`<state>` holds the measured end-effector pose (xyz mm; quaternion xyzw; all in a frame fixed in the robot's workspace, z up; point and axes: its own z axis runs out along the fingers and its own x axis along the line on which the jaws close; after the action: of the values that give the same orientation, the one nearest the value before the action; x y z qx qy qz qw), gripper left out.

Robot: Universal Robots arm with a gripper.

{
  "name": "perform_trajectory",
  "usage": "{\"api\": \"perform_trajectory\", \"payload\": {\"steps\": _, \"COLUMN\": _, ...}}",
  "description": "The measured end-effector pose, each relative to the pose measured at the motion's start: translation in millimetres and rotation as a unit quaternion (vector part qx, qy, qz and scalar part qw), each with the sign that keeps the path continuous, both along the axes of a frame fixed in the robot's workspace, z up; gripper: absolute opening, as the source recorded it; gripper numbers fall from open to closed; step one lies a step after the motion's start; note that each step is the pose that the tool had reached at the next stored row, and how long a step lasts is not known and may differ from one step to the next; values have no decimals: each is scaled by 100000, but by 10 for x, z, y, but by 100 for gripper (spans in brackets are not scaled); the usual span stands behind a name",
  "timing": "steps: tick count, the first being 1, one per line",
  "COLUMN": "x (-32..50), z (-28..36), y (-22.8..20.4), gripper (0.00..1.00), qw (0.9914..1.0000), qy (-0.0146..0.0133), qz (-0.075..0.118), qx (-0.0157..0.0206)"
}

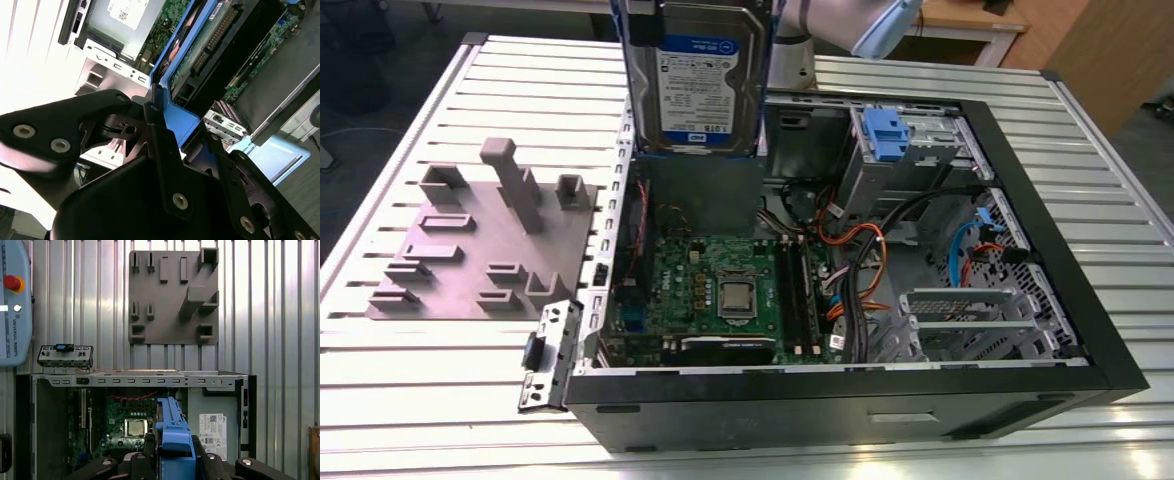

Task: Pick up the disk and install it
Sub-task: 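Pick up the disk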

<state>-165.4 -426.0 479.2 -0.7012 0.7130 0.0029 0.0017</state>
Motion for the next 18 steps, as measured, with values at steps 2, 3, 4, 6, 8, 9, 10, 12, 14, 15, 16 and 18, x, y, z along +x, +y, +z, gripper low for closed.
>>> {"api": "perform_trajectory", "payload": {"steps": 2, "x": 7, "z": 0, "y": 0, "gripper": 36, "qw": 100000, "qy": 4, "qz": -2, "qx": -4}}
{"api": "perform_trajectory", "payload": {"steps": 3, "x": 10, "z": 0, "y": 0, "gripper": 36, "qw": 100000, "qy": 0, "qz": -1, "qx": -1}}
{"api": "perform_trajectory", "payload": {"steps": 4, "x": 13, "z": 0, "y": 0, "gripper": 36, "qw": 100000, "qy": 2, "qz": -2, "qx": -4}}
{"api": "perform_trajectory", "payload": {"steps": 6, "x": 19, "z": 0, "y": 0, "gripper": 36, "qw": 100000, "qy": 3, "qz": -2, "qx": -3}}
{"api": "perform_trajectory", "payload": {"steps": 8, "x": 24, "z": 0, "y": 0, "gripper": 36, "qw": 100000, "qy": 2, "qz": -2, "qx": -1}}
{"api": "perform_trajectory", "payload": {"steps": 9, "x": 27, "z": 0, "y": 0, "gripper": 36, "qw": 100000, "qy": 3, "qz": 1, "qx": -2}}
{"api": "perform_trajectory", "payload": {"steps": 10, "x": 30, "z": 0, "y": 0, "gripper": 36, "qw": 100000, "qy": 1, "qz": 1, "qx": -1}}
{"api": "perform_trajectory", "payload": {"steps": 12, "x": 44, "z": 0, "y": 1, "gripper": 36, "qw": 100000, "qy": 5, "qz": 3, "qx": -6}}
{"api": "perform_trajectory", "payload": {"steps": 14, "x": 64, "z": 0, "y": 0, "gripper": 36, "qw": 100000, "qy": 5, "qz": 3, "qx": -3}}
{"api": "perform_trajectory", "payload": {"steps": 15, "x": 79, "z": 0, "y": 0, "gripper": 36, "qw": 100000, "qy": 4, "qz": 1, "qx": -3}}
{"api": "perform_trajectory", "payload": {"steps": 16, "x": 97, "z": 0, "y": 0, "gripper": 36, "qw": 100000, "qy": 4, "qz": 0, "qx": -3}}
{"api": "perform_trajectory", "payload": {"steps": 18, "x": 136, "z": 0, "y": 0, "gripper": 36, "qw": 100000, "qy": 4, "qz": 0, "qx": -4}}
